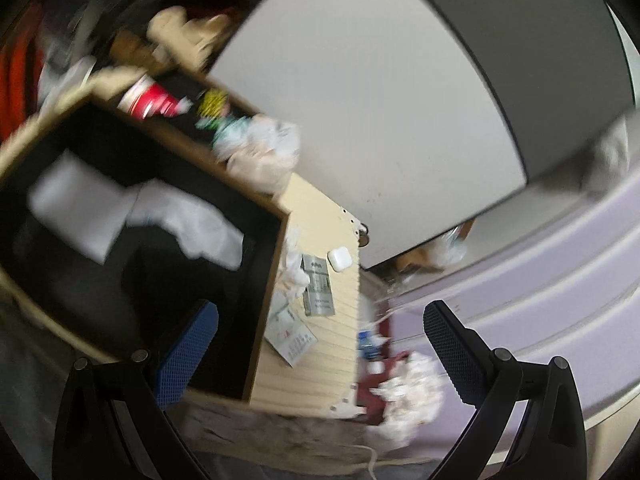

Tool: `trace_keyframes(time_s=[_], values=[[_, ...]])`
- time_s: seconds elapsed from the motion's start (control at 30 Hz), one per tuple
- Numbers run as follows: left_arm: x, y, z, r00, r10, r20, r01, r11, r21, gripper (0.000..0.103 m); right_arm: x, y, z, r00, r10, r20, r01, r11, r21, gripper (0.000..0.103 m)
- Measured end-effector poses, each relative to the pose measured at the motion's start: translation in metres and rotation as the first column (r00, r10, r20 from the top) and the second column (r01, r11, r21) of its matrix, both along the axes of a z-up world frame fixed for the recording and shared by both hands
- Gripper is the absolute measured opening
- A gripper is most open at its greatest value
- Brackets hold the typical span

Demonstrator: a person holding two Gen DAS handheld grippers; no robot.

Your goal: Organize soft objects

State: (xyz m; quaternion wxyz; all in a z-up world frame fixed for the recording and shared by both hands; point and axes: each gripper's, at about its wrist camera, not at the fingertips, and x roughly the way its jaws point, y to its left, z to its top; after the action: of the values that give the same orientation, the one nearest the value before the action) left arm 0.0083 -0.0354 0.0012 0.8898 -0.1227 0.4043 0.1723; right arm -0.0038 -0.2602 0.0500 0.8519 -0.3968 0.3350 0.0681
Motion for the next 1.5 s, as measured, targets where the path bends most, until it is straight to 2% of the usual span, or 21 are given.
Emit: trace_keyframes(time_s=[0.1, 0.17, 0.23, 0.3, 0.37, 0.43, 0.57, 0.67, 0.77, 0.83, 0.9, 0.93, 1.03, 1.13, 1.23, 1.33, 1.37, 1.4, 1.47, 1.5], values=[[0.008, -0.009, -0.008, 0.999, -0.014, -0.030, 0.015, 0.999, 0.044, 0.101, 0.022, -0.010, 0.026, 0.999, -0.025, -0.032, 0.028, 0.991, 0.128, 0.102], [0.013, -0.014, -0.013, 0.999, -0.026, -0.047, 0.030, 0.996, 0.080, 0.101, 0.035, -0.017, 0.038, 0.997, 0.004, -0.075, 0.012, 0.977, 0.214, 0.102], [0.018, -0.019, -0.018, 0.997, -0.040, -0.061, 0.046, 0.994, 0.097, 0.101, 0.040, -0.027, 0.036, 0.994, 0.017, -0.110, 0.014, 0.961, 0.278, 0.102], [0.022, -0.020, -0.021, 0.997, -0.044, -0.065, 0.050, 0.994, 0.093, 0.101, 0.041, -0.046, 0.027, 0.982, 0.046, -0.183, 0.029, 0.922, 0.387, 0.102], [0.027, -0.019, -0.022, 0.997, -0.040, -0.064, 0.044, 0.996, 0.072, 0.101, 0.042, -0.062, 0.016, 0.967, 0.020, -0.255, 0.100, 0.889, 0.447, 0.102], [0.031, -0.017, -0.020, 0.998, -0.033, -0.052, 0.034, 0.999, 0.029, 0.101, 0.044, -0.076, 0.008, 0.947, -0.025, -0.319, 0.182, 0.862, 0.473, 0.102], [0.053, -0.012, -0.021, 0.999, -0.026, -0.044, 0.022, 0.996, -0.089, 0.101, 0.052, -0.093, 0.015, 0.935, -0.078, -0.346, 0.261, 0.814, 0.520, 0.102], [0.083, -0.017, -0.030, 0.996, -0.044, -0.081, 0.035, 0.993, -0.109, 0.101, 0.059, -0.095, 0.017, 0.930, -0.080, -0.359, 0.274, 0.800, 0.533, 0.102], [0.116, -0.025, -0.046, 0.987, -0.060, -0.148, 0.048, 0.995, -0.085, 0.101, 0.063, -0.098, 0.014, 0.916, -0.071, -0.395, 0.289, 0.800, 0.526, 0.102], [0.136, -0.026, -0.062, 0.972, -0.072, -0.223, 0.049, 0.993, -0.108, 0.101, 0.063, -0.101, 0.010, 0.906, -0.067, -0.419, 0.298, 0.804, 0.515, 0.102], [0.154, -0.022, -0.083, 0.948, -0.084, -0.306, 0.030, 0.984, -0.175, 0.101, 0.063, -0.104, 0.009, 0.900, -0.075, -0.429, 0.312, 0.799, 0.515, 0.102], [0.158, -0.019, -0.091, 0.939, -0.068, -0.336, 0.006, 0.983, -0.185, 0.101, 0.064, -0.107, 0.010, 0.897, -0.079, -0.435, 0.321, 0.792, 0.519, 0.102], [0.167, -0.013, -0.103, 0.925, -0.048, -0.378, -0.024, 0.983, -0.184, 0.101, 0.067, -0.109, 0.010, 0.894, -0.088, -0.440, 0.337, 0.778, 0.529, 0.102], [0.174, -0.008, -0.116, 0.899, -0.051, -0.435, -0.044, 0.978, -0.206, 0.101, 0.071, -0.113, 0.010, 0.888, -0.108, -0.446, 0.361, 0.764, 0.534, 0.102], [0.177, -0.007, -0.121, 0.894, -0.063, -0.443, -0.042, 0.974, -0.223, 0.101, 0.073, -0.117, 0.006, 0.878, -0.113, -0.465, 0.384, 0.747, 0.543, 0.102], [0.182, -0.011, -0.124, 0.871, -0.073, -0.485, -0.022, 0.982, -0.187, 0.092, 0.075, -0.123, 0.004, 0.861, -0.107, -0.497, 0.417, 0.709, 0.569, 0.102], [0.184, -0.013, -0.126, 0.864, -0.071, -0.499, -0.019, 0.985, -0.173, 0.078, 0.075, -0.124, 0.004, 0.857, -0.107, -0.504, 0.426, 0.698, 0.575, 0.102], [0.184, -0.014, -0.126, 0.866, -0.082, -0.493, -0.013, 0.982, -0.186, 0.054, 0.075, -0.127, 0.004, 0.852, -0.102, -0.513, 0.435, 0.683, 0.586, 0.102], [0.183, -0.016, -0.124, 0.877, -0.096, -0.470, -0.015, 0.974, -0.228, 0.036, 0.075, -0.130, 0.004, 0.848, -0.090, -0.523, 0.443, 0.662, 0.605, 0.102], [0.182, -0.015, -0.121, 0.879, -0.090, -0.469, -0.021, 0.974, -0.227, 0.032, 0.076, -0.132, 0.005, 0.846, -0.086, -0.526, 0.448, 0.651, 0.613, 0.102]])
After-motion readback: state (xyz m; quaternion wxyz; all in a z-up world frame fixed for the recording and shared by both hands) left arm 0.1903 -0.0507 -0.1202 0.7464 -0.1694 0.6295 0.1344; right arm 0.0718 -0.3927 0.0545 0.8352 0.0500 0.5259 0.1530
